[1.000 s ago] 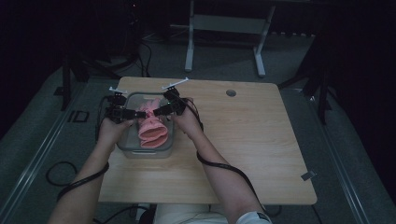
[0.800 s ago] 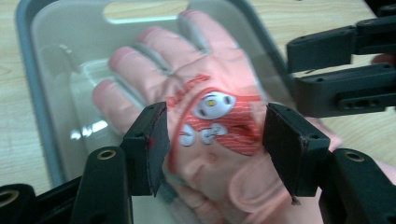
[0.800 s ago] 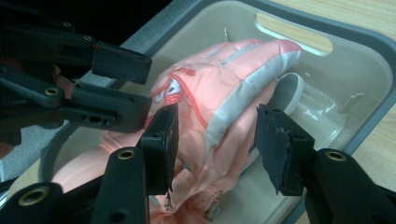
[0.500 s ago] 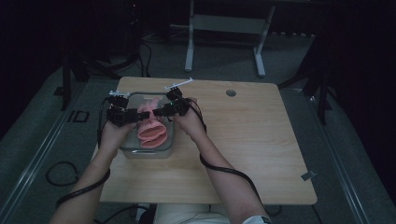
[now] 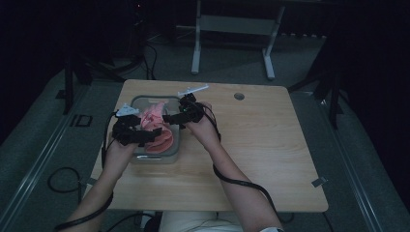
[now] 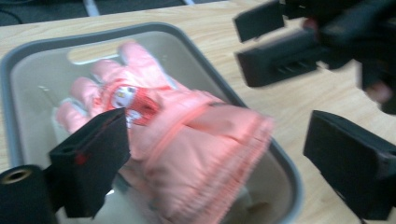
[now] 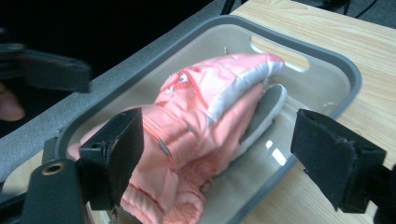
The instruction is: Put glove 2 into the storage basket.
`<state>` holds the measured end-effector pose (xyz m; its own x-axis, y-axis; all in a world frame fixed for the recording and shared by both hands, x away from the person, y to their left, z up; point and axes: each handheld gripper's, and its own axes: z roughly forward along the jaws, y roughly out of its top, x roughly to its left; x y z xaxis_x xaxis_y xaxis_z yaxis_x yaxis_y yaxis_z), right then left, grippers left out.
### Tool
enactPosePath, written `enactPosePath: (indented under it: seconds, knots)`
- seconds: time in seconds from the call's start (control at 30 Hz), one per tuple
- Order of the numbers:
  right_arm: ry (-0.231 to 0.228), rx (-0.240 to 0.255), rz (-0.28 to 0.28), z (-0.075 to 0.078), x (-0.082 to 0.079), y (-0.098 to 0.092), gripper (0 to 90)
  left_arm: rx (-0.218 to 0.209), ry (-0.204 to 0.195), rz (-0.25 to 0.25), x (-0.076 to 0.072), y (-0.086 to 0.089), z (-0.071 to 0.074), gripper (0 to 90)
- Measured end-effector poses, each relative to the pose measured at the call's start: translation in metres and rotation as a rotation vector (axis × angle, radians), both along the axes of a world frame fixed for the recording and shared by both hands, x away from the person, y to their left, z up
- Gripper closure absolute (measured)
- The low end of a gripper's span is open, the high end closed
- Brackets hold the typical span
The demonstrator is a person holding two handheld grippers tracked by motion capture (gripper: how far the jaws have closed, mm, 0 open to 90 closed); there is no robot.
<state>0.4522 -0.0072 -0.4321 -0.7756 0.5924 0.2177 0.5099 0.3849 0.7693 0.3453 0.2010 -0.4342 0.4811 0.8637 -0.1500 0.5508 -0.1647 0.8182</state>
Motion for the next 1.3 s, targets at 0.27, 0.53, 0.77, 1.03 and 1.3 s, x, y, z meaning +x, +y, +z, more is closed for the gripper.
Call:
enactPosePath:
  seconds: [0.27, 0.53, 0.77, 1.03, 1.3]
  knots:
    - [-0.017, -0.027, -0.013, -0.01, -0.007, -0.01, 16.3, 0.046, -0.059, 0.046, -0.025, -0.012, -0.003, 0.8]
    - [-0.038, -0.074, -0.046, -0.021, -0.008, -0.02, 16.4, 0.031, -0.071, 0.05, -0.057, -0.02, -0.013, 0.8]
    - [-0.074, -0.127, -0.093, -0.035, -0.004, -0.033, 16.3, 0.016, -0.066, 0.014, -0.082, -0.033, -0.033, 0.8]
    - [-0.101, -0.113, -0.158, -0.051, -0.002, -0.046, 15.4, 0.048, -0.054, -0.033, -0.092, -0.053, -0.061, 0.8]
    - [-0.128, -0.112, -0.213, -0.067, -0.004, -0.059, 15.2, 0.064, -0.042, -0.044, -0.094, -0.07, -0.084, 0.8]
